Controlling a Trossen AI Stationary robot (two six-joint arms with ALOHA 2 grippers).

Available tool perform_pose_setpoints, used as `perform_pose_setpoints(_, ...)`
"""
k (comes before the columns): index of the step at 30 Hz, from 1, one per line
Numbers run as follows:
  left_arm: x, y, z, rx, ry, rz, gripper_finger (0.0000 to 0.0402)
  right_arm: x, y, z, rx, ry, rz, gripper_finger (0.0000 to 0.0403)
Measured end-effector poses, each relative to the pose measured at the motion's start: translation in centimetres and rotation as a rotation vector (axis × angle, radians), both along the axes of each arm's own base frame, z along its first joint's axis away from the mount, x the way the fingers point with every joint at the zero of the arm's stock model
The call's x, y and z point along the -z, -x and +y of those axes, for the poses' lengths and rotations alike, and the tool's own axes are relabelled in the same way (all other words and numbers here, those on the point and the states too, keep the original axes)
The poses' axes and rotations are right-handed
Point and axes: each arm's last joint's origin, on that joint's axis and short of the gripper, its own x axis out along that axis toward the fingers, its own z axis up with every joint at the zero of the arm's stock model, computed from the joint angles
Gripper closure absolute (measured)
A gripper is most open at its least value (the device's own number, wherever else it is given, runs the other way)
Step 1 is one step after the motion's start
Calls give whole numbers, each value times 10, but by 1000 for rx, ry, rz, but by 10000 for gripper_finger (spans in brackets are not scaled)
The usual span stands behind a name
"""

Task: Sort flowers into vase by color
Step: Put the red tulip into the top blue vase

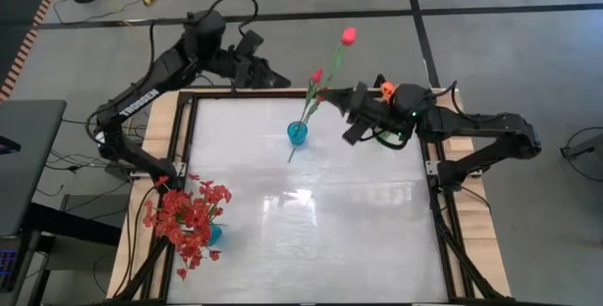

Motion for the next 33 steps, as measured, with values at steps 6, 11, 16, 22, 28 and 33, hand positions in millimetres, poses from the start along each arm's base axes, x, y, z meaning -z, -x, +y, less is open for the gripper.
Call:
perform_pose_setpoints(6,-6,-20,-33,7,-14,-52,228,0,-1,14,-46,37,12,384)
perform_pose_setpoints(11,13,-41,-46,-65,13,69,200,0,-1,22,-74,41,12,384)
perform_pose_setpoints(16,22,-62,-60,-9,30,76,194,0,-1,25,-85,42,15,384)
perform_pose_setpoints(22,18,-62,-62,-8,37,45,195,1,-1,25,-83,44,24,384)
perform_pose_setpoints(28,20,-63,-62,-5,53,59,202,2,-2,24,-83,49,38,384)
perform_pose_setpoints(33,19,-63,-62,-7,65,61,218,3,-2,24,-82,51,47,383)
